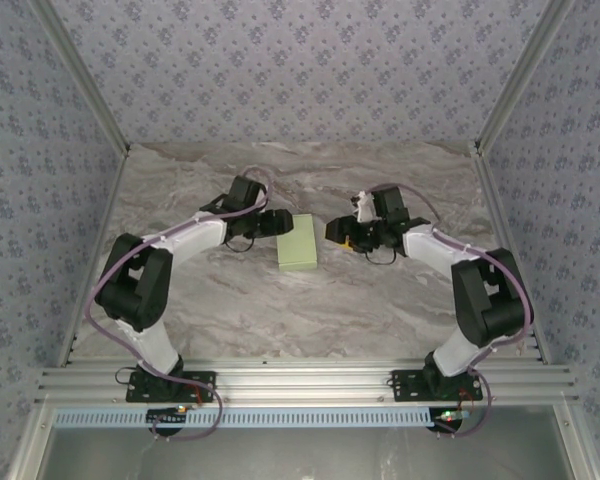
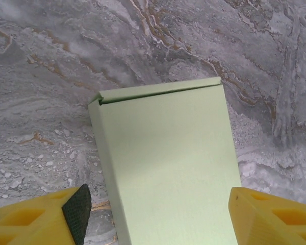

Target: Fold the paper box

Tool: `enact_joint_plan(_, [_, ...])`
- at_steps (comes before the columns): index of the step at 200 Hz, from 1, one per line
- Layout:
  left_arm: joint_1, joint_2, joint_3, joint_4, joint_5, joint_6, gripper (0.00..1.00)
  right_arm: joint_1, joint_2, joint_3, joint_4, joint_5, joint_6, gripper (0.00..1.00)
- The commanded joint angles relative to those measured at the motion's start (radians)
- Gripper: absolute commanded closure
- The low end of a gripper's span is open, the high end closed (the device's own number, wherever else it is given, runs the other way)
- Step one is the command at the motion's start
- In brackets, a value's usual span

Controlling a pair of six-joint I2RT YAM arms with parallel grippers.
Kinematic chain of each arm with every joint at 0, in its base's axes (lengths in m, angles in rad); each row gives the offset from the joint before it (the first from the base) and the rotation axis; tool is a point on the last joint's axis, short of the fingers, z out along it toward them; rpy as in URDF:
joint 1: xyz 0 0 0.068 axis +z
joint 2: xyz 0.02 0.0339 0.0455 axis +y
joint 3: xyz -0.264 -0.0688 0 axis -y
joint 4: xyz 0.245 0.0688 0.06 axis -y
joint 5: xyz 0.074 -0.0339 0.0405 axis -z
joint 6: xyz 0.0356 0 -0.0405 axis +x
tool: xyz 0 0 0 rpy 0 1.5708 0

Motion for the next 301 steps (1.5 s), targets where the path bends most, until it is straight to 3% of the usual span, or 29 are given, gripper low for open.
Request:
enact_joint_plan(1, [0.013,-0.083,-0.019,-0.023,-0.005,0.003,0.24,0.011,-0.022,0.089,-0.191,0.153,-0.126,0.41])
enact_joint_plan(17, [0.019,-0.142,-0.069,-0.029,-0.024,0.007,0.21,0.054,0.020,0.150,-0.244,0.222,-0.164,0.40])
enact_joint_plan(41, [0.039,-0.197,-0.172,0.053,-0.013,-0.032,0.16,0.092,0.102,0.159,-0.129,0.211,-0.074,0.40])
enact_joint_plan(73, [0.079,-0.117,-0.176,0.181,0.044,-0.087,0.15,0.137,0.197,0.143,-0.003,0.175,-0.008,0.41])
enact_joint_plan(133, [0.072,0.204,0.127,0.159,0.204,0.000,0.15,0.327,0.182,0.065,0.122,0.127,0.041,0.39])
enact_joint_plan(160, [0.070,0.339,0.307,0.097,0.346,0.047,0.17,0.452,0.174,0.059,0.204,0.117,0.076,0.38])
enact_joint_plan(193, [0.034,0.427,0.457,0.021,0.496,0.088,0.19,0.440,0.025,-0.022,0.197,0.197,0.063,0.37])
enact_joint_plan(219, [-0.002,0.422,0.479,0.015,0.543,0.126,0.20,0.394,-0.204,-0.105,0.073,0.338,-0.109,0.34])
enact_joint_plan(236, [0.009,0.337,0.426,0.038,0.483,0.129,0.16,0.372,-0.380,-0.144,-0.010,0.512,-0.228,0.30])
enact_joint_plan(250, [0.035,0.228,0.358,0.051,0.393,0.128,0.01,0.345,-0.506,-0.155,-0.064,0.649,-0.308,0.22])
enact_joint_plan(267, [0.061,0.069,0.259,0.041,0.249,0.153,0.01,0.306,-0.640,-0.162,-0.098,0.859,-0.337,0.11])
enact_joint_plan(273, [0.066,0.010,0.221,0.033,0.188,0.165,0.01,0.290,-0.687,-0.169,-0.098,0.929,-0.346,0.01])
enact_joint_plan(289, [0.070,-0.174,0.093,0.038,0.014,0.193,0.01,0.244,-0.803,-0.203,-0.084,1.108,-0.355,0.00])
enact_joint_plan(301, [0.075,-0.309,-0.014,0.056,-0.091,0.204,0.01,0.185,-0.861,-0.228,-0.072,1.172,-0.342,0.00])
